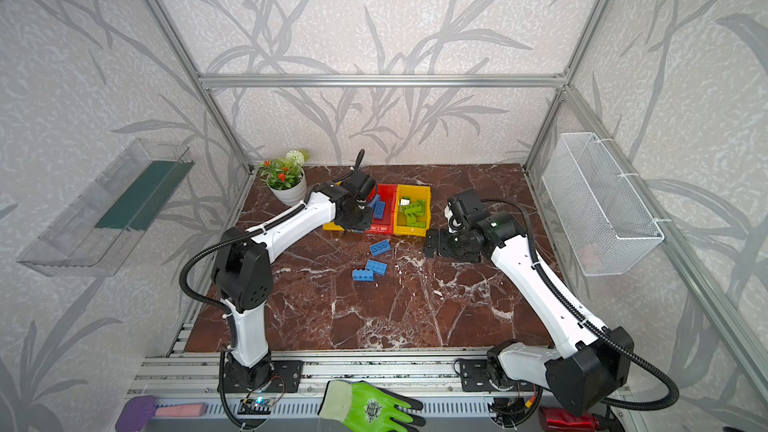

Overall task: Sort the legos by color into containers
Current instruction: 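Carry the blue brick into the red bin and open the left gripper, then lower the left gripper onto another blue brick in the pile and grasp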

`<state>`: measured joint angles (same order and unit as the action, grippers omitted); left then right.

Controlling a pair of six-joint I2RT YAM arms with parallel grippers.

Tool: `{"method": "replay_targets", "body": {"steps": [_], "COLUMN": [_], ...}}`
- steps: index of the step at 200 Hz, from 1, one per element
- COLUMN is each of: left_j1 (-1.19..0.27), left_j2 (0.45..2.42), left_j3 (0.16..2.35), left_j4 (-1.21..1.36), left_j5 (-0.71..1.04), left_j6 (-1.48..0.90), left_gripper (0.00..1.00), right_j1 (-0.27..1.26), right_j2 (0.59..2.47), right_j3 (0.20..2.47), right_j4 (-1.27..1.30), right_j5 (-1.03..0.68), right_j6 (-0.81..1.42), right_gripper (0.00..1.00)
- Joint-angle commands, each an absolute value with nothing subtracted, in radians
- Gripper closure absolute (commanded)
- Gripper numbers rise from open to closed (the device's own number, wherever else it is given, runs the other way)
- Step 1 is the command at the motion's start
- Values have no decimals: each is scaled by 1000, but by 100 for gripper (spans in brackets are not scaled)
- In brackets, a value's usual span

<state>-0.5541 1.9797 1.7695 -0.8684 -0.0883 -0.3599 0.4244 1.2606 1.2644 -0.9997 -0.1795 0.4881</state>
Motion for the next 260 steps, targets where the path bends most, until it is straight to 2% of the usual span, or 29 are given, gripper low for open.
{"method": "replay_targets", "body": {"steps": [1, 63, 88, 106, 122, 136, 149, 165, 197, 260], "left_j1": [-524, -491, -490, -490, -485, -477, -473, -472, -474, -497], "left_j2": [2083, 2319, 2397, 2453, 2484, 2485, 2481, 2467, 2389, 2016], "left_j3": [1891, 2255, 2371, 2471, 2524, 2524, 2528, 2528, 2443, 1825], "left_j4": [-962, -1042, -1065, -1098, -1108, -1098, -1091, -1094, -1088, -833], "left_j5": [-102, -11, 12, 30, 51, 80, 99, 100, 101, 93], "left_j6": [-316, -295, -286, -282, -282, -295, -306, -312, -321, -318], "left_gripper": [83, 81, 77, 65, 46, 34, 30, 29, 29, 30], "right_j1": [422, 400, 390, 387, 385, 383, 382, 383, 382, 382], "right_j2": [1266, 1268, 1269, 1269, 1273, 1277, 1280, 1288, 1295, 1224], "right_j3": [1313, 1335, 1348, 1357, 1365, 1370, 1375, 1384, 1391, 1314], "right_j4": [-978, -1007, -1021, -1031, -1039, -1043, -1043, -1042, -1044, -1047], "right_j5": [-154, -119, -105, -96, -89, -86, -86, -91, -110, -165], "right_j6": [471, 478, 484, 488, 491, 493, 495, 495, 479, 451], "right_gripper": [1, 1, 1, 1, 1, 1, 1, 1, 1, 1]}}
